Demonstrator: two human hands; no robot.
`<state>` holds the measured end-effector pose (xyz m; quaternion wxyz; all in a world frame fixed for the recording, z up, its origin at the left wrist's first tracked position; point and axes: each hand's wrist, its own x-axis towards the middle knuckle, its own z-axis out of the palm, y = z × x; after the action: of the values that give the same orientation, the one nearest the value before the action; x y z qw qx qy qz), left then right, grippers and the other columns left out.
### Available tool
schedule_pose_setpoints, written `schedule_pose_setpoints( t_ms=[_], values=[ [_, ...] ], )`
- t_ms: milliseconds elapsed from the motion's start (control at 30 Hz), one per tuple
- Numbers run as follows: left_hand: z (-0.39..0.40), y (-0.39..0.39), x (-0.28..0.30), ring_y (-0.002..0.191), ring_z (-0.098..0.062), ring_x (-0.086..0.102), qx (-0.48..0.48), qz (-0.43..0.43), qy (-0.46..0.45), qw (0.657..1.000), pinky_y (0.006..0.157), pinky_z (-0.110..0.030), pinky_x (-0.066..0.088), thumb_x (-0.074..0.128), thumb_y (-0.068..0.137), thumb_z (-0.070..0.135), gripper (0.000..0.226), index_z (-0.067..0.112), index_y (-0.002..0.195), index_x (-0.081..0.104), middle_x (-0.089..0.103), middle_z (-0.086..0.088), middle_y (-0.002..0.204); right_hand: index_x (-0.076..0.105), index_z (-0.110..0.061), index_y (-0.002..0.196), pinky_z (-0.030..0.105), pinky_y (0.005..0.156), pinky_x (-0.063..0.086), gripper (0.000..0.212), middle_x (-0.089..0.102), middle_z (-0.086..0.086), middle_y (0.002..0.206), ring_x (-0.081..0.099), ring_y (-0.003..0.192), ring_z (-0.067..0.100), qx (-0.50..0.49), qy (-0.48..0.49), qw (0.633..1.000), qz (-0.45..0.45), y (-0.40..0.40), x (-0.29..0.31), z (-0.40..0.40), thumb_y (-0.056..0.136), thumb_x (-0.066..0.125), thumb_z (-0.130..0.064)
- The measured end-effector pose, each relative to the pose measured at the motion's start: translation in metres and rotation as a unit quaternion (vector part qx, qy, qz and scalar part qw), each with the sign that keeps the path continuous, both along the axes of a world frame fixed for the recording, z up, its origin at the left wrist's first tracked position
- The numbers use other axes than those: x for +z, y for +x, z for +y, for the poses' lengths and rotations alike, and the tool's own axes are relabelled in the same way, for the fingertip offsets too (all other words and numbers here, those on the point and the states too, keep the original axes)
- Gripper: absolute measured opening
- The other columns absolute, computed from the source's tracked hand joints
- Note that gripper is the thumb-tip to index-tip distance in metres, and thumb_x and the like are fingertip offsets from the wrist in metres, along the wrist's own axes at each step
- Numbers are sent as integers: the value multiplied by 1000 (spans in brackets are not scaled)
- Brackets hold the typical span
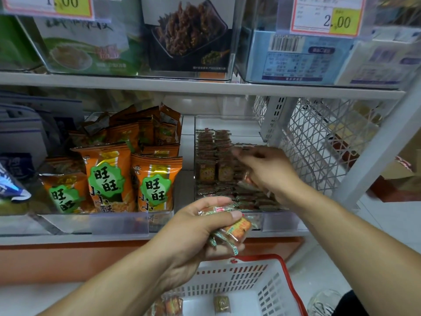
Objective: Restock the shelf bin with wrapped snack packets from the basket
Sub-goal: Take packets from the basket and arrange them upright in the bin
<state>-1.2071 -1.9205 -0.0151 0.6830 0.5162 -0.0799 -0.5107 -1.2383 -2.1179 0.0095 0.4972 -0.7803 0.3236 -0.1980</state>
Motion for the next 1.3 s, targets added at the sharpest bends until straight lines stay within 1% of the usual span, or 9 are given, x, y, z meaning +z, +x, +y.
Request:
schedule_pose_setpoints(
  t_ms=[333,500,600,667,733,833,933,1133,1300],
  values=[
    [0,-22,-13,67,-23,75,-30,-85,48,995,49,-28,58,89,62,21,38,24,98,79,80,-12,97,68,-16,78,28,61,44,78,71,0,73,58,58,4,48,43,996,57,-54,-13,51,81,37,-87],
    [1,-26,-15,74,-26,76,-44,-69,83,993,60,-36,64,87,73,15,27,18,98,79,79,-17,100,77,-17,87,25,47,48,72,69,9,85,61,55,18,75,339,934,88,-65,-4,47,73,56,-85],
    [3,-26,-12,84,-29,75,-56,-54,89,993,77,-49,64,88,69,17,42,13,108,75,77,-19,107,69,-8,115,28,44,49,70,68,10,92,64,64,18,143,433,886,87,-75,7,34,81,66,-69],
    [5,-25,-10,90,-33,73,-67,-48,92,992,92,-59,55,88,67,18,51,9,114,72,76,-21,111,62,-5,124,33,61,55,48,70,10,99,66,79,21,211,465,857,65,-84,13,27,86,73,-33],
    [6,-24,-10,89,-32,72,-77,-48,91,992,85,-53,58,88,69,17,49,10,115,73,76,-19,112,63,-8,129,39,79,56,46,71,19,114,66,94,27,233,472,849,39,-94,12,22,84,64,2],
    [6,-24,-10,82,-28,73,-90,-52,74,992,55,-33,60,89,66,16,42,17,106,78,78,-18,106,61,-12,130,35,75,58,54,67,23,127,67,95,28,224,425,877,5,-103,11,20,82,62,12],
    [5,-24,-10,84,-30,73,-85,-57,59,993,59,-35,59,90,63,18,41,21,103,79,78,-18,106,59,-7,126,26,66,56,44,71,14,123,69,79,18,214,386,897,-24,-105,14,21,83,65,-1],
    [-3,-26,-7,80,-27,76,-57,-16,39,997,58,-37,63,87,65,15,35,14,100,81,77,-21,108,63,-10,117,33,82,61,37,72,16,120,72,94,23,162,357,909,-139,-105,6,26,81,70,-9],
    [-1,-19,12,80,-35,78,-124,112,2,986,49,-35,62,92,62,1,46,6,106,80,74,-26,113,66,-28,96,32,104,50,29,71,-11,123,60,125,10,257,-83,955,-120,-116,9,21,81,81,-8]
  ],
)
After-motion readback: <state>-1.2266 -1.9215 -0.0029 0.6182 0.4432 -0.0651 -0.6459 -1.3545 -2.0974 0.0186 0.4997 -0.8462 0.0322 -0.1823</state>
